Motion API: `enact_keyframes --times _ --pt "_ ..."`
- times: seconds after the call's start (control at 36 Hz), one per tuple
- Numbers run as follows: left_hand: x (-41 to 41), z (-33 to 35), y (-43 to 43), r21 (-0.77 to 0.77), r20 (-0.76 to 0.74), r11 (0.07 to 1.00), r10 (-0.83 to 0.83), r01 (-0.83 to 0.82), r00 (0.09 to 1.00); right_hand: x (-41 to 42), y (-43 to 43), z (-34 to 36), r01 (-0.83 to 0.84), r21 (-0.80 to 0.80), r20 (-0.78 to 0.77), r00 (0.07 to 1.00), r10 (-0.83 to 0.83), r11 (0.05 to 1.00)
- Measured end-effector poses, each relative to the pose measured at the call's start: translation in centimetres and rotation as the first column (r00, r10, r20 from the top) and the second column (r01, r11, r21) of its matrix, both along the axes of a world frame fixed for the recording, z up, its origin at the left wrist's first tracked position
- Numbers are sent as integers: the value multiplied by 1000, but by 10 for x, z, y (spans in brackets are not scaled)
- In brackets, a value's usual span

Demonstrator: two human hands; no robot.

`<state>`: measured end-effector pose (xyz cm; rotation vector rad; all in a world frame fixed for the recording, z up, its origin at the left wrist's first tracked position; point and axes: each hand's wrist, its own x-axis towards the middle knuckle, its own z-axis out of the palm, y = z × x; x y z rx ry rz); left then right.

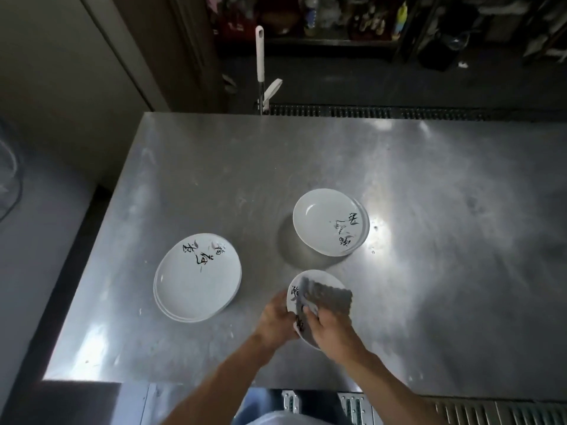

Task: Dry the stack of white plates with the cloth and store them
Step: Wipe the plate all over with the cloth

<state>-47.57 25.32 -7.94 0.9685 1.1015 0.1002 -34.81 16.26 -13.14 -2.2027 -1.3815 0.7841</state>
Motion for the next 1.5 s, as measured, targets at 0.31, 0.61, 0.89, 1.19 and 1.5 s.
enact_keyframes --times 0.31,0.61,0.89,1.19,1.5 --pt "-21 -24 4 -128 48 992 14 -8 999 6 -24 -17 -2 -12 106 994 3 1000" --pt "-22 -30 13 -131 14 990 63 -60 998 -3 -24 -10 -288 -22 -83 955 285 957" --pt "-26 -29 10 -166 30 985 -44 48 999 5 1 -20 46 -132 68 997 -38 990" --pt "-27 -30 19 -187 -54 982 -3 -7 999 0 5 -13 58 -137 -72 995 -68 989" --pt "-34 -26 30 -153 -27 953 -270 263 962 -11 8 -4 -220 -17 -287 936 206 975"
